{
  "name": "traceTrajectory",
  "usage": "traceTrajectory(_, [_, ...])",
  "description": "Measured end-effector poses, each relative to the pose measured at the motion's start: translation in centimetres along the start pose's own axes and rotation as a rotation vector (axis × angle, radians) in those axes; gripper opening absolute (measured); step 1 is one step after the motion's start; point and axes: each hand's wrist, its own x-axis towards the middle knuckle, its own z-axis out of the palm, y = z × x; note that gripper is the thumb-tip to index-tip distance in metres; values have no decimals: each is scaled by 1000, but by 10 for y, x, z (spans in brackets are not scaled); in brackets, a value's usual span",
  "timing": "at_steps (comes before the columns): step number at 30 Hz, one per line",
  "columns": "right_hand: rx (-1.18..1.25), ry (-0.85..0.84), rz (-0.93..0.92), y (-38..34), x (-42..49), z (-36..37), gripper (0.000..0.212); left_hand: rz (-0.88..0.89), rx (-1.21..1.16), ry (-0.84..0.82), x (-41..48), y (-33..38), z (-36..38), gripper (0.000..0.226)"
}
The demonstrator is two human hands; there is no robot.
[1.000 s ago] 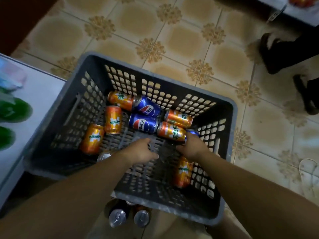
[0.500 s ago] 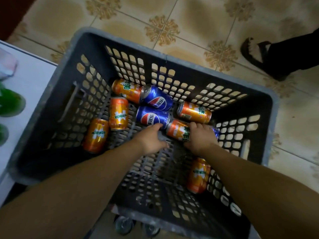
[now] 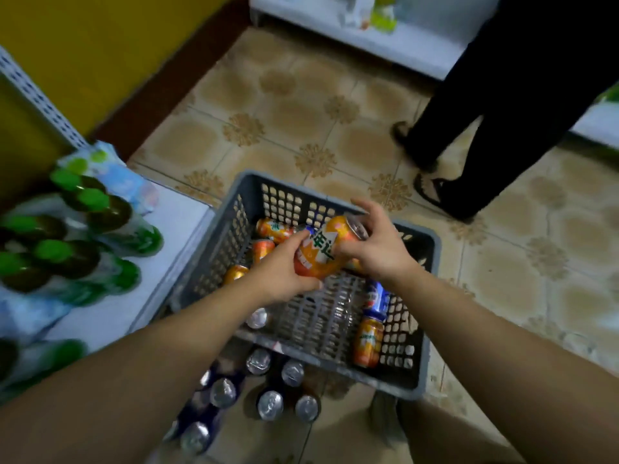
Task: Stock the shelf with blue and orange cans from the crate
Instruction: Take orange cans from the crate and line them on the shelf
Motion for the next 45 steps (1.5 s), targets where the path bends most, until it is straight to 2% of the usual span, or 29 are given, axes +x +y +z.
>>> traceTrajectory(2, [111, 26, -61, -44, -22, 14, 81, 51, -51, 91, -38, 24, -25, 94])
traceTrajectory(5, [248, 94, -133, -104, -55, 45, 74, 138, -95, 281, -100, 59, -60, 70])
traceTrajectory(7, [278, 95, -196, -141, -77, 73, 73, 188, -88, 424, -141, 75, -81, 65])
traceTrajectory(13, [161, -19, -452, -237, -166, 149, 73, 271, -141, 673, -279, 80, -137, 77])
traceTrajectory(17, [135, -178, -583, -292, -226, 210, 75, 288, -133, 790, -379, 69, -175, 69])
traceTrajectory(19, [105, -255, -648, -313, -257, 243, 73, 271, -112, 853, -427, 57, -191, 74])
traceTrajectory(22, [70, -375, -738, -334, -302, 292, 62, 173, -34, 964, -498, 30, -209, 80])
traceTrajectory(26, [34, -553, -752, -345, -350, 353, 63, -80, 174, 1092, -586, -16, -220, 85])
traceTrajectory(31, [-55, -720, -787, -339, -388, 413, 64, -537, 450, 1063, -668, -78, -210, 76])
traceTrajectory(34, [-98, -803, -794, -330, -402, 440, 66, -695, 469, 1042, -698, -105, -203, 78])
traceTrajectory(38, [-169, -878, -830, -324, -410, 465, 60, -772, 419, 1055, -710, -117, -198, 80])
traceTrajectory(45, [-257, -955, -858, -329, -400, 501, 73, -744, 460, 1124, -705, -122, -195, 78])
